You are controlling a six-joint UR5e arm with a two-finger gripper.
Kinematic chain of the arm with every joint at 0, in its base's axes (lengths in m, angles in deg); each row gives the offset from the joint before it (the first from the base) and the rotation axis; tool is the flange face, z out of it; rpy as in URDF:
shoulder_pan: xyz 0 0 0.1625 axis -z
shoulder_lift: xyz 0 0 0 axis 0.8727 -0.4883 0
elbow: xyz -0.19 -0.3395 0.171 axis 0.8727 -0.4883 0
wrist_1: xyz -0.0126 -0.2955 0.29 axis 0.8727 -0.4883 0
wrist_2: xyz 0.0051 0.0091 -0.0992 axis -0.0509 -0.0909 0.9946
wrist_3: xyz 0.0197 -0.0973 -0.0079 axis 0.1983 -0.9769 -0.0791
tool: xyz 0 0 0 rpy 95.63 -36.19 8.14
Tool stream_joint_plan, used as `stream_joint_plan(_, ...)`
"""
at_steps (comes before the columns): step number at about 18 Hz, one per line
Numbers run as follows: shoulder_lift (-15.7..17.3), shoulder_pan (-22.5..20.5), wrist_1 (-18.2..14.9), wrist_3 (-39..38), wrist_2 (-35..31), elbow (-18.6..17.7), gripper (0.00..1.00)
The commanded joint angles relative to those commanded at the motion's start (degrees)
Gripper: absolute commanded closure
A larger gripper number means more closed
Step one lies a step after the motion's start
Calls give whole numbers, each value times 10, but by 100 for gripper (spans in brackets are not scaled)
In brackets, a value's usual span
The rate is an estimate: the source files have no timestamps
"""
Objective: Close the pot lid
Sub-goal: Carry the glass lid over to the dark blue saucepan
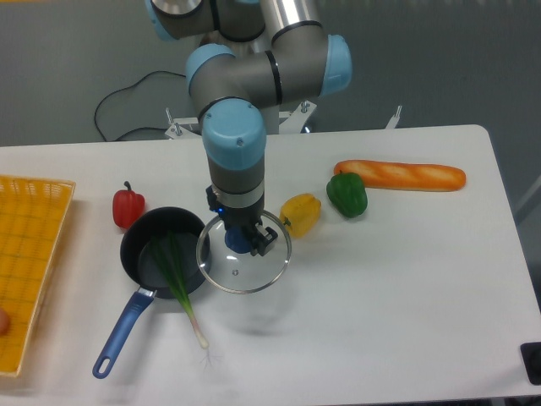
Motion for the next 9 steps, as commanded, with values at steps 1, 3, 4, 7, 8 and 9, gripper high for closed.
stream_joint_plan(1,3,3,2,-22,0,-1,62)
stream_joint_plan(3,4,7,3,-64,1,0,62)
stream_joint_plan(4,5,8,3,-67,1,-1,62)
stream_joint_plan(7,5,11,2,-76,0,-2,62)
stream_joint_plan(8,4,18,3,-85,0,-2,62)
stream_joint_plan(9,4,24,2,-100,0,-3,62)
